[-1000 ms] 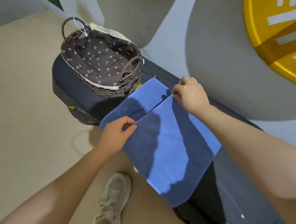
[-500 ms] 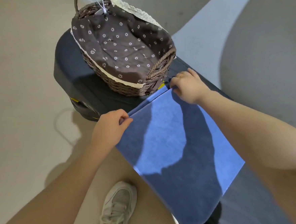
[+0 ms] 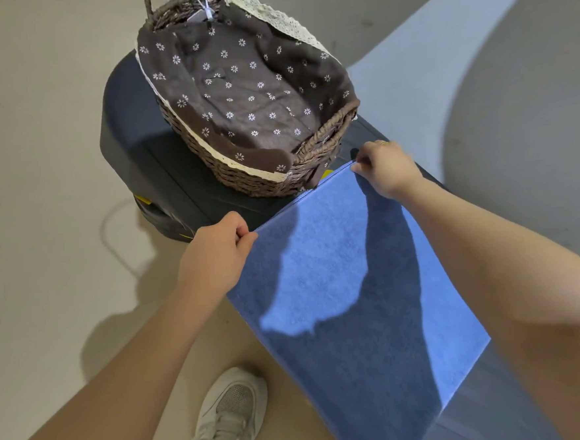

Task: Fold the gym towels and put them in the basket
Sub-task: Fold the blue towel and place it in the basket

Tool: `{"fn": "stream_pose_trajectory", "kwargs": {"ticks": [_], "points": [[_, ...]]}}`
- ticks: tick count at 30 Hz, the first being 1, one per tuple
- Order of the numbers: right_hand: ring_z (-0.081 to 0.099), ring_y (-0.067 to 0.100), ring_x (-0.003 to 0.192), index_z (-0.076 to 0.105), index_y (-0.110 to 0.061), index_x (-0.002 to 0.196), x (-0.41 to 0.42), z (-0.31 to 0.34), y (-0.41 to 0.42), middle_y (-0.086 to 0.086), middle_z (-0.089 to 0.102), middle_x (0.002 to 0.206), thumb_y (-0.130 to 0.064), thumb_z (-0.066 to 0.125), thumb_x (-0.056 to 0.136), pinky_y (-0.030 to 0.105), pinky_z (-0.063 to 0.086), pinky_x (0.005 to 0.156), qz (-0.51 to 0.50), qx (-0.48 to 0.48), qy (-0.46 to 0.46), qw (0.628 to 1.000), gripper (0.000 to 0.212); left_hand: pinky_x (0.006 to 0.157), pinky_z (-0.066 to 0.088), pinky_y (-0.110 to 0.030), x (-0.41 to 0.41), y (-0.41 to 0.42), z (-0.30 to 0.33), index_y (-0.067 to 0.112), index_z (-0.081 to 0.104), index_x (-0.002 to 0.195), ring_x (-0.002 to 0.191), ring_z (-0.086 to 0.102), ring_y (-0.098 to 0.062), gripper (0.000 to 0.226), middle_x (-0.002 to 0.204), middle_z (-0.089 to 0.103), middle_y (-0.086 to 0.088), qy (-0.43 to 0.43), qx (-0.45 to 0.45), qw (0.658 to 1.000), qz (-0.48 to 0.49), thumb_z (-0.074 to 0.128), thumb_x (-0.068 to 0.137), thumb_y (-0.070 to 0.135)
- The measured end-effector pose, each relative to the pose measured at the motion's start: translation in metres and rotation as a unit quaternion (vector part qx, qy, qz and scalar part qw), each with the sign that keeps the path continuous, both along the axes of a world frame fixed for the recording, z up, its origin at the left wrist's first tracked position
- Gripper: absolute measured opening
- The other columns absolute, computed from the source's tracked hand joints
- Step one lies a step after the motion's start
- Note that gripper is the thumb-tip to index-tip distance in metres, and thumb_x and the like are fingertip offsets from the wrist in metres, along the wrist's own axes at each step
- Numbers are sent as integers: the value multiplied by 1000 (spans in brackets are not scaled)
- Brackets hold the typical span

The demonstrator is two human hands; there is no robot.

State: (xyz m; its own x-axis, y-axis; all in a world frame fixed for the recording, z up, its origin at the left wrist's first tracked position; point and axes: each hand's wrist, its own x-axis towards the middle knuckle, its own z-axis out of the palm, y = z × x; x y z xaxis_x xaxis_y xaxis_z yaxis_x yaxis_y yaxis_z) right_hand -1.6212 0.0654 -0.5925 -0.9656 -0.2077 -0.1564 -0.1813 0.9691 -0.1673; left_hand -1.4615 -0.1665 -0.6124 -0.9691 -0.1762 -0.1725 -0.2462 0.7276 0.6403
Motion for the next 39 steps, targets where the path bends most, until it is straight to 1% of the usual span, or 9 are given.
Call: {"fn": "stream_pose_trajectory", "kwargs": {"ticks": [5, 9, 12, 15, 21, 26, 30, 34, 39], "points": [[45, 35, 113, 54, -3, 107, 0, -5, 6, 18, 54, 116, -24, 48, 95, 38, 38, 83, -38, -24, 33, 998, 25, 50, 33, -30, 1, 3, -1, 16, 41, 83, 66, 49, -25, 18, 64, 47, -1, -12, -113, 993, -9, 42, 96, 28], [45, 34, 110, 56, -3, 102, 1, -11, 9, 15, 53, 114, -15, 48, 94, 41, 41, 85, -29, -78, 49, 995, 17, 55, 34, -32, 5, 7, 2, 13, 41, 90, 70, 48, -26, 16, 79, 46, -3, -6, -178, 984, -4, 38, 96, 27], [47, 35, 107, 58, -4, 99, -2, -13, 8, 15, 55, 111, -14, 49, 93, 41, 42, 83, -54, -102, 64, 991, 14, 55, 36, -35, 2, 11, 0, 6, 52, 95, 76, 54, -34, 14, 87, 52, -13, 57, -218, 973, -43, 48, 91, 19], [45, 35, 111, 56, -8, 108, -5, -12, 4, 14, 53, 116, -14, 47, 93, 41, 43, 86, -74, -100, 49, 991, 19, 53, 43, -39, -6, 14, -4, 4, 59, 80, 67, 56, -37, 18, 77, 55, -16, 105, -243, 961, -81, 62, 84, 21], [42, 34, 115, 52, -8, 118, -5, -9, 7, 15, 46, 120, -17, 41, 97, 38, 41, 78, -9, -34, 36, 999, 26, 44, 40, -32, -10, 27, 0, 7, 55, 63, 55, 54, -32, 33, 66, 52, -12, 85, -295, 943, -132, 80, 64, 29], [46, 34, 107, 51, 0, 111, 4, -5, 5, 19, 50, 116, -14, 37, 97, 40, 37, 78, 47, 33, 69, 996, 23, 69, 35, -36, -14, 26, 2, 12, 50, 83, 83, 52, -30, 21, 84, 51, -6, 67, -156, 980, -102, 59, 88, 30], [44, 34, 78, 45, 0, 109, 16, 4, 15, 21, 58, 100, -2, 34, 93, 36, 29, 65, -13, -23, 100, 995, 19, 69, 45, -42, -16, 20, 14, 14, 43, 89, 75, 55, -28, 19, 69, 49, 2, -13, -19, 998, -63, 52, 92, 31], [48, 36, 90, 42, -3, 117, 18, 14, 12, 20, 55, 111, -8, 31, 96, 40, 39, 74, -83, -83, 90, 989, 24, 67, 43, -42, -20, 19, 21, 13, 45, 90, 73, 52, -28, 15, 71, 51, 0, -7, -25, 999, -32, 52, 92, 27], [42, 35, 118, 30, -14, 140, 49, 14, 23, 14, 43, 136, -6, 36, 94, 41, 35, 94, -97, -77, 54, 991, 47, 79, 41, -46, -13, 21, 28, 6, 52, 109, 101, 50, -37, 19, 111, 52, -16, -1, -187, 982, -36, 49, 92, 14]]}}
